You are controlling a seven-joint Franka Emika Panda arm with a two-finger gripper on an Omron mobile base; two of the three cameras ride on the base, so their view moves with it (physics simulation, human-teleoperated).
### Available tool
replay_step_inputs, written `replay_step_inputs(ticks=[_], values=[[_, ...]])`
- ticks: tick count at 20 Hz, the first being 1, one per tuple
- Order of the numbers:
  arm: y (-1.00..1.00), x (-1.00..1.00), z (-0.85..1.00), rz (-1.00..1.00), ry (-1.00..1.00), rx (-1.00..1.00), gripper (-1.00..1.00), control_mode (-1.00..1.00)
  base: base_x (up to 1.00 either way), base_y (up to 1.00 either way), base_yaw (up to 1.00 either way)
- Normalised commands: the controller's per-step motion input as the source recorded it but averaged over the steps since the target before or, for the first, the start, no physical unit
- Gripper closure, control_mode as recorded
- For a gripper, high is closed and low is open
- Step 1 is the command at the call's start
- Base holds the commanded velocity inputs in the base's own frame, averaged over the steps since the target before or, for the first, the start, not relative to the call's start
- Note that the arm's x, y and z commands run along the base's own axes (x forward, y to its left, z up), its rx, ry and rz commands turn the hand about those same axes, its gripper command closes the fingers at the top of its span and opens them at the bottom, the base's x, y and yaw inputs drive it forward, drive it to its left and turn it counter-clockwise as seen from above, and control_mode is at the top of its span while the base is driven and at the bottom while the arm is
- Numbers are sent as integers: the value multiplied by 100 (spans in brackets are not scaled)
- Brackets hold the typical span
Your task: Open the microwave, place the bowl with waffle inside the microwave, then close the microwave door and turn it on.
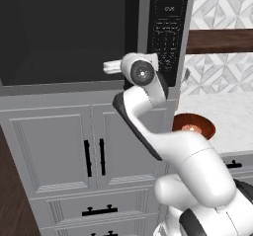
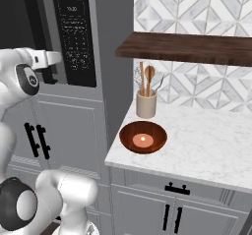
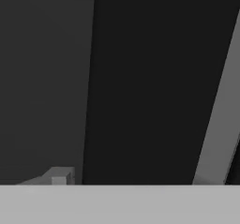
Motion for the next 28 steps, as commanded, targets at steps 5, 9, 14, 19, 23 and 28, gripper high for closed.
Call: replay_step_inputs(ticks=[5, 9, 14, 19, 23, 28], values=[[97, 78, -50, 18, 6, 2, 100, -100, 0, 0, 0], [100, 33, -17, 36, 27, 5, 100, -100, 0, 0, 0], [100, 0, -22, 33, 22, 0, 100, -100, 0, 0, 0], [100, -29, -50, 26, 9, -1, 100, -100, 0, 0, 0], [100, -80, -47, 20, 6, -10, 100, -100, 0, 0, 0], [100, -100, -29, 16, 12, -16, 100, -100, 0, 0, 0]])
